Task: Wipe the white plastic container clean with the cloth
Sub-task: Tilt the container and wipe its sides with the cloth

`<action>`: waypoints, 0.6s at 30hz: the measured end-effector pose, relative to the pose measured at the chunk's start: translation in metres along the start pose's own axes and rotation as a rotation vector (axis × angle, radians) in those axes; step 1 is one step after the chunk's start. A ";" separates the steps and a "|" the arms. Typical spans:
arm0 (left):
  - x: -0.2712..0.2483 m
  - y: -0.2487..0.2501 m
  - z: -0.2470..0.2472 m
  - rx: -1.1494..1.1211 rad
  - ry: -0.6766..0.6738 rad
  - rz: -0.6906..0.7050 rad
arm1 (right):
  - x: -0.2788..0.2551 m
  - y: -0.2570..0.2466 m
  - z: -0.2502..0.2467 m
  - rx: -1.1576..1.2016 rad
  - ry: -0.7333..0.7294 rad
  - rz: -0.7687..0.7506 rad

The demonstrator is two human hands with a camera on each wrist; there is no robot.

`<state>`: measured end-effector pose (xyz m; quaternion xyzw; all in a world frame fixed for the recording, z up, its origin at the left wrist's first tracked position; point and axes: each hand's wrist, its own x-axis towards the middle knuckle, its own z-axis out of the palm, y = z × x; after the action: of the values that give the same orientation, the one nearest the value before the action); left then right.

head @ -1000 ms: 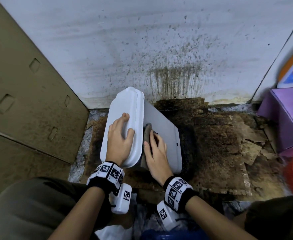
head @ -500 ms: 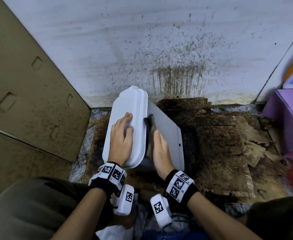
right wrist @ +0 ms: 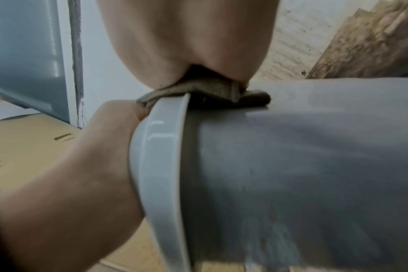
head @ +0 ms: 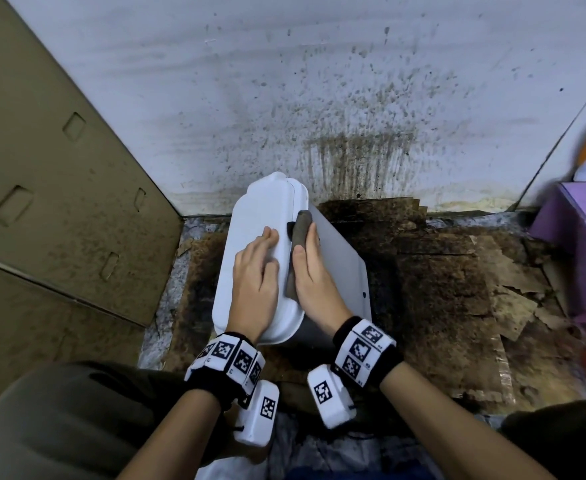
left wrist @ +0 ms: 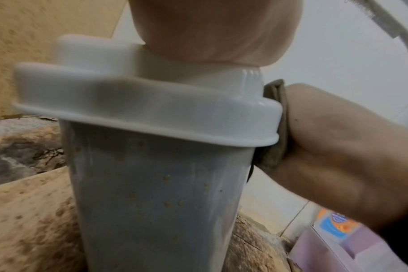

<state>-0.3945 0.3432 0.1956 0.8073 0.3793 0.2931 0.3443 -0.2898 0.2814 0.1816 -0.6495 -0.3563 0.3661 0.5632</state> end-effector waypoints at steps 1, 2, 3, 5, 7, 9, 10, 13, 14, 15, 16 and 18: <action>0.000 0.000 0.001 0.003 -0.004 -0.004 | 0.008 -0.002 -0.005 -0.004 -0.016 0.003; 0.000 0.001 0.002 0.006 -0.009 -0.005 | 0.017 -0.004 -0.010 -0.010 -0.030 0.017; -0.001 0.002 0.003 0.010 -0.013 -0.001 | 0.027 -0.007 -0.016 -0.023 -0.044 0.035; -0.002 0.004 0.005 0.022 -0.023 0.014 | 0.048 -0.012 -0.027 -0.073 -0.067 0.074; -0.001 0.005 0.006 0.026 -0.026 0.023 | 0.067 -0.016 -0.037 -0.141 -0.089 0.090; -0.001 0.007 0.008 0.025 -0.020 0.032 | 0.077 -0.020 -0.043 -0.160 -0.106 0.091; -0.001 0.008 0.009 0.024 -0.017 0.038 | 0.079 -0.020 -0.045 -0.159 -0.105 0.090; -0.002 0.010 0.011 0.007 -0.007 0.045 | 0.068 -0.014 -0.043 -0.144 -0.082 0.083; -0.002 0.010 0.012 0.004 -0.006 0.046 | 0.061 -0.010 -0.041 -0.127 -0.074 0.082; -0.001 0.011 0.012 0.005 -0.007 0.048 | 0.051 -0.007 -0.038 -0.101 -0.063 0.085; -0.001 0.011 0.012 0.007 -0.009 0.049 | 0.039 -0.004 -0.034 -0.073 -0.048 0.088; 0.000 0.011 0.013 0.006 -0.011 0.048 | 0.011 0.000 -0.026 -0.036 -0.008 0.067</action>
<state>-0.3807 0.3338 0.1964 0.8186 0.3591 0.2958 0.3369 -0.2618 0.2783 0.1829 -0.6696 -0.3432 0.3810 0.5373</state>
